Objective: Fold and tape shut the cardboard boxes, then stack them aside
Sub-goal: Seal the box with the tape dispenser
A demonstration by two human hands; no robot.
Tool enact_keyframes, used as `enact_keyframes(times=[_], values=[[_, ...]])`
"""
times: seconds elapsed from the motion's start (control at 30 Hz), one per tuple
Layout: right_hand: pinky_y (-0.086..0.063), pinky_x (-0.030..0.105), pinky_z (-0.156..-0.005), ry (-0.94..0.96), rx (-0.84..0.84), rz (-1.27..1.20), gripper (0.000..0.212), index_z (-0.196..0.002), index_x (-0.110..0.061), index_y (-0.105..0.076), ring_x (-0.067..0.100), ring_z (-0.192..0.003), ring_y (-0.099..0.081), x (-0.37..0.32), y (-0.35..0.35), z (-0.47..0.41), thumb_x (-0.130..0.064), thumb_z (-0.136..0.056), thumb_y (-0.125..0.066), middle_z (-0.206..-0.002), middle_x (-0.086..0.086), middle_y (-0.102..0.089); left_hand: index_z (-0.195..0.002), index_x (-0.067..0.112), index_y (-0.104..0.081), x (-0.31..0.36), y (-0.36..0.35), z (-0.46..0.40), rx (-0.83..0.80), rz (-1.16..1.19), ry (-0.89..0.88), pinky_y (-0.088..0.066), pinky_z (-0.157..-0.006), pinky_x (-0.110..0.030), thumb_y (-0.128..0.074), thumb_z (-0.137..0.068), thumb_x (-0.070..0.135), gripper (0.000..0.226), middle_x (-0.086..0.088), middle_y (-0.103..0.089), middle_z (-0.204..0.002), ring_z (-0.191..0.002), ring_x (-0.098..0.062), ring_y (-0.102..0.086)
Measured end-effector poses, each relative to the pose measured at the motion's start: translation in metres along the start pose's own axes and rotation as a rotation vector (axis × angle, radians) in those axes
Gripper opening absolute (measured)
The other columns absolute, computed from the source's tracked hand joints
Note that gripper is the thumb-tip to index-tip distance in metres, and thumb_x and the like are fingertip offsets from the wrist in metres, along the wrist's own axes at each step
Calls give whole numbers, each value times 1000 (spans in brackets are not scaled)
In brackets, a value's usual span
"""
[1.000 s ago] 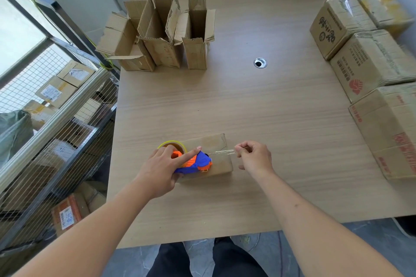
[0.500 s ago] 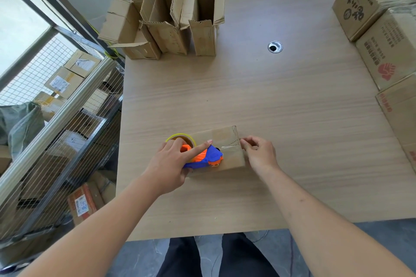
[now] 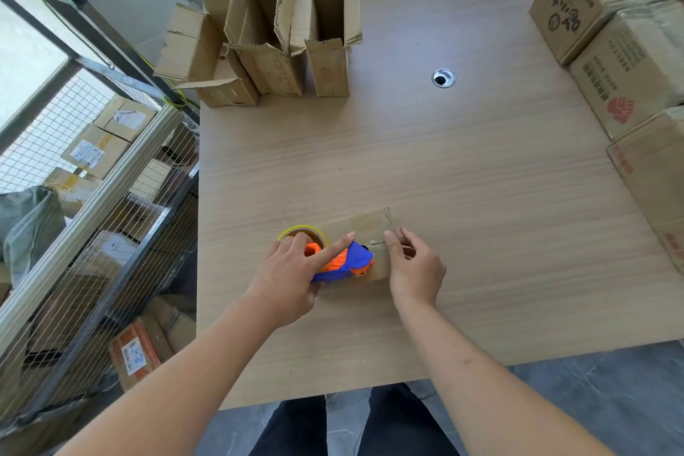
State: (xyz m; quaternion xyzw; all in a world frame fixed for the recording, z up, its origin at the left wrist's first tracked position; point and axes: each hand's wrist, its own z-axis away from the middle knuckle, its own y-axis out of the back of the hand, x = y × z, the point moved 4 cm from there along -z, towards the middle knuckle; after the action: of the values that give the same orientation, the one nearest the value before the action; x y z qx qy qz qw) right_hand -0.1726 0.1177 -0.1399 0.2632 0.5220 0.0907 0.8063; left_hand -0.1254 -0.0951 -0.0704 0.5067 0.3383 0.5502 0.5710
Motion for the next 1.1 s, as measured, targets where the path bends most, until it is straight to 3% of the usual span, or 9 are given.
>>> enact_keyframes(times=[0.13,0.27,0.37,0.53,0.73,0.87,0.97,1.03,1.1], values=[[-48,27,-86,-33,74,-57,37,-117,-20,-78,19,-104,-70,0,-6,6,-47,-93,-71,-111,1,-77,-150,64,14,-4,14,-4,-90,30,-80,-37,-101,-37,-56,-97,42,91,1,-47,-124,-111,-24,-49],[-50,30,-87,-54,91,-53,36,-117,-22,-78,20,-105,-70,-3,-7,7,-47,-92,-72,-110,1,-78,-146,73,-3,-11,36,-10,-278,241,-145,-44,-87,-38,-52,-100,49,72,3,-51,-104,-90,-20,-51],[-44,25,-81,-62,97,-35,34,-117,-22,-78,19,-103,-68,-7,-4,6,-45,-92,-73,-109,1,-78,-143,76,-15,-23,49,-13,-389,387,-87,-45,-91,-36,-54,-100,44,66,9,-57,-112,-99,-17,-54],[-48,32,-83,-60,117,3,34,-115,-21,-78,25,-101,-68,-9,-4,7,-46,-92,-72,-104,3,-78,-135,74,-38,-71,59,7,-531,654,55,-45,-102,-33,-62,-100,29,62,32,-57,-129,-116,-4,-55],[-48,35,-84,-74,134,75,36,-117,-24,-77,30,-105,-66,-13,-5,9,-50,-94,-69,-107,4,-78,-135,59,-54,-124,46,35,-576,934,174,-43,-112,-36,-66,-99,17,57,24,-62,-135,-121,-5,-60],[-44,33,-78,-87,155,104,34,-116,-26,-78,28,-102,-66,-16,-6,12,-50,-94,-68,-104,2,-78,-127,64,-57,-137,37,37,-603,984,194,-47,-105,-32,-65,-100,15,56,22,-66,-128,-114,-6,-64],[-39,31,-74,-107,165,142,31,-113,-27,-77,26,-101,-65,-19,-6,13,-49,-96,-66,-101,1,-77,-127,65,-56,-139,24,33,-599,970,198,-45,-108,-32,-65,-99,15,58,27,-64,-128,-116,-4,-62],[-41,33,-75,-107,172,190,28,-116,-26,-75,30,-107,-63,-25,-10,15,-44,-100,-62,-109,1,-74,-129,66,-55,-138,15,31,-589,951,190,-43,-111,-34,-65,-100,16,58,30,-62,-129,-118,-4,-60],[-43,38,-83,-35,192,375,28,-129,-22,-66,33,-118,-57,-39,-19,19,-27,-103,-57,-130,5,-63,-128,67,-54,-138,8,30,-576,942,177,-43,-110,-33,-64,-100,17,58,31,-62,-128,-117,-3,-59]])
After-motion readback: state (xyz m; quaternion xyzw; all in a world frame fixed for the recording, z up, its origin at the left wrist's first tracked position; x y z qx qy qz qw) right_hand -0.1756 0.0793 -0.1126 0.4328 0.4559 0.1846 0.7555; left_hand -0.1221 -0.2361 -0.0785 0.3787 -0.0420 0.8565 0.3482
